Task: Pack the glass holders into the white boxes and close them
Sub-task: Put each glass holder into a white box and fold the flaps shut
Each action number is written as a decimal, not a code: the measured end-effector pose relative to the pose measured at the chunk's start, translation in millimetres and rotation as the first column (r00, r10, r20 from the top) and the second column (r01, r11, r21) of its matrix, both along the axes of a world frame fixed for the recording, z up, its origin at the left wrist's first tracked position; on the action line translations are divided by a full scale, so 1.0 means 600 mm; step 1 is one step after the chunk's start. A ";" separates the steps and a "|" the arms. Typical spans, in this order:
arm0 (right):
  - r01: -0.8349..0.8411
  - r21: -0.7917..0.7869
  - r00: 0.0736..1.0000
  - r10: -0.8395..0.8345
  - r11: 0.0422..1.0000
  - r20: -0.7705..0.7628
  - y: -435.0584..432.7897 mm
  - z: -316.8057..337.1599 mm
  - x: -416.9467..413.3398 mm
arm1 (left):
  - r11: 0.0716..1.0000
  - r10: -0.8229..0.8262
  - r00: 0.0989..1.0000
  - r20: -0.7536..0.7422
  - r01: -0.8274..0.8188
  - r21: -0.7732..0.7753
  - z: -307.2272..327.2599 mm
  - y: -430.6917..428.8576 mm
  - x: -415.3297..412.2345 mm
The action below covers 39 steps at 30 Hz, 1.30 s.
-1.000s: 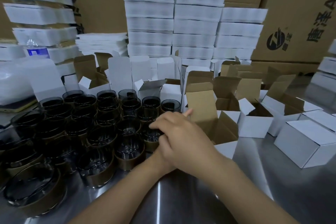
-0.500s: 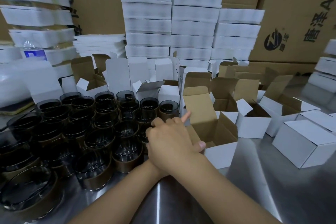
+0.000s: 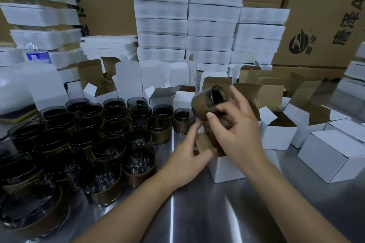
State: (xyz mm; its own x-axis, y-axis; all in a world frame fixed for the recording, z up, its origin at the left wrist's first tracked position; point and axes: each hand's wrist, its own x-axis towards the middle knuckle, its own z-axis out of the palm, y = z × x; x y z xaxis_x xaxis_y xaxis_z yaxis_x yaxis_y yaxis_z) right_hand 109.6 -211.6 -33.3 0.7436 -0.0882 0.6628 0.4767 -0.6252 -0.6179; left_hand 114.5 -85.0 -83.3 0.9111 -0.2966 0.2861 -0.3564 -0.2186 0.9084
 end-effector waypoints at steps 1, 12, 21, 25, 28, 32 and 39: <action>0.045 0.015 0.998 -0.045 0.999 0.036 -0.008 -0.006 0.003 | 1.000 -0.006 1.000 0.006 0.006 0.004 -0.001 0.001 0.002; -0.071 0.234 0.982 0.109 0.970 -0.154 -0.057 0.011 -0.012 | 0.997 0.035 0.999 0.025 -0.033 -0.063 -0.005 0.007 0.006; -0.147 -0.128 0.964 0.113 0.981 -0.242 -0.063 0.005 -0.016 | 0.966 0.251 0.968 0.027 -0.248 -0.072 -0.003 0.016 0.017; -0.137 -0.192 0.966 0.089 0.972 -0.242 -0.059 0.001 -0.012 | 0.958 0.278 0.960 0.018 -0.276 -0.073 -0.001 0.014 0.017; -0.165 -0.249 0.958 0.095 0.954 -0.269 -0.061 0.000 -0.013 | 0.957 0.283 0.959 0.016 -0.281 -0.076 0.000 0.012 0.015; -0.213 -0.365 0.945 0.095 0.906 -0.314 -0.063 -0.003 -0.010 | 0.956 0.286 0.958 0.008 -0.285 -0.076 -0.002 0.012 0.015; -0.270 -0.397 0.930 0.132 0.877 -0.342 -0.067 -0.007 -0.004 | 0.941 0.306 0.952 0.010 -0.301 -0.158 -0.003 0.009 0.012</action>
